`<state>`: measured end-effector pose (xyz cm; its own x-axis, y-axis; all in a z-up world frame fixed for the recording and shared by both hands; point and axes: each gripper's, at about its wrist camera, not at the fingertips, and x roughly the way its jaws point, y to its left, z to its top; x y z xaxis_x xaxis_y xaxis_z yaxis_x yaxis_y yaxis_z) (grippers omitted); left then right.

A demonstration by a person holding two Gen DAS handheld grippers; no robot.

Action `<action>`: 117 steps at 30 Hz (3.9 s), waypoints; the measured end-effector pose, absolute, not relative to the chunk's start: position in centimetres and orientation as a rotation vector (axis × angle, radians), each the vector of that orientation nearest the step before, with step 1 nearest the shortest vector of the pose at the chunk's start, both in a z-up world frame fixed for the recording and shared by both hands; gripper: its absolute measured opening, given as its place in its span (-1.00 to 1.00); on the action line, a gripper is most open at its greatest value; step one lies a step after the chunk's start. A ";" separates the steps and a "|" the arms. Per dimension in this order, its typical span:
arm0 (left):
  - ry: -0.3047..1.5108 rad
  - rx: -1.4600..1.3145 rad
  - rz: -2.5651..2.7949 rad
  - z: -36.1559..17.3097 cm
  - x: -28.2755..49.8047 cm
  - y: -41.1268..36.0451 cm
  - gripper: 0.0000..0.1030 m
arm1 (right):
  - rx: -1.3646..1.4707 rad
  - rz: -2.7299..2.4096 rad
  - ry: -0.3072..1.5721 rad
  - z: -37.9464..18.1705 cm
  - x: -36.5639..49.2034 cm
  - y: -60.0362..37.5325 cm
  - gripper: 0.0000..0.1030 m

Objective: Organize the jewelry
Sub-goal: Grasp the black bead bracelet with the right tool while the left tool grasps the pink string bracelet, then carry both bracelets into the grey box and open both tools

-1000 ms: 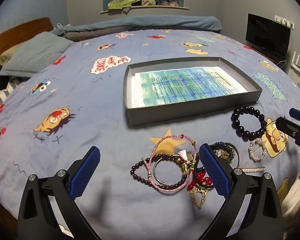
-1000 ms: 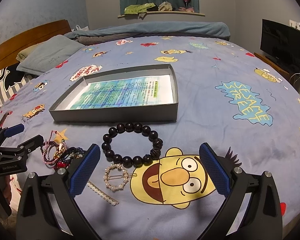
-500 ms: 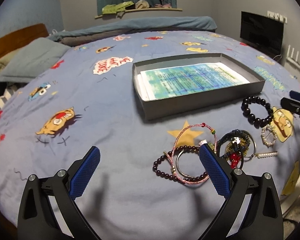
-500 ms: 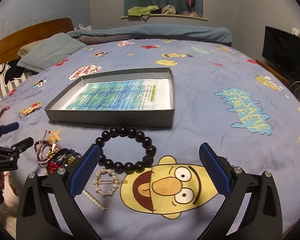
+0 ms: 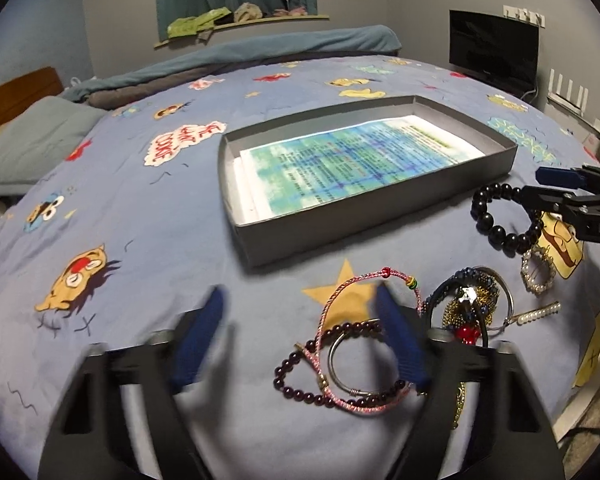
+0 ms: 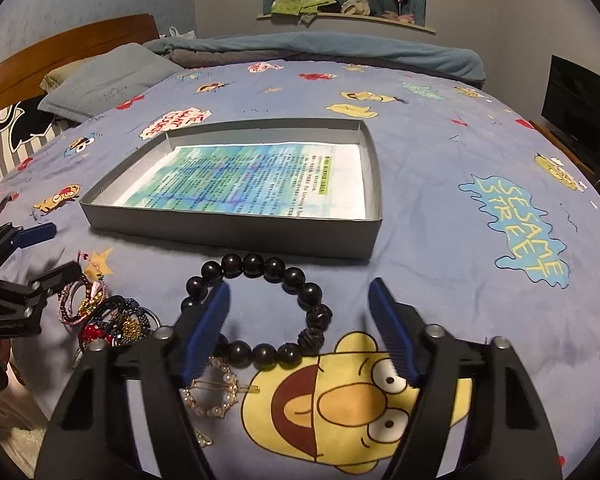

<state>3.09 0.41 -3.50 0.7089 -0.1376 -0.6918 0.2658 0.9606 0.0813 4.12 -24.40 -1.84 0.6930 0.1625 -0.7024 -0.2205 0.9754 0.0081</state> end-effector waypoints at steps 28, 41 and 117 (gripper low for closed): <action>0.637 0.104 -0.354 1.3 1.2 1.4 -0.93 | -0.072 0.296 0.685 0.6 3.0 -25.0 -0.74; 0.586 0.094 -0.371 3.1 0.5 1.6 -0.93 | -0.123 0.333 0.583 5.5 1.3 -23.9 -0.74; 0.609 0.124 -0.400 6.6 9.7 -0.1 -0.94 | -0.224 0.326 0.560 7.6 7.8 -23.1 -0.73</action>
<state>9.65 -0.09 6.58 0.7466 -0.3281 -0.5788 0.4001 0.9164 -0.0034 7.81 -23.08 7.57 0.7981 0.2404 -0.5524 -0.3609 0.9250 -0.1189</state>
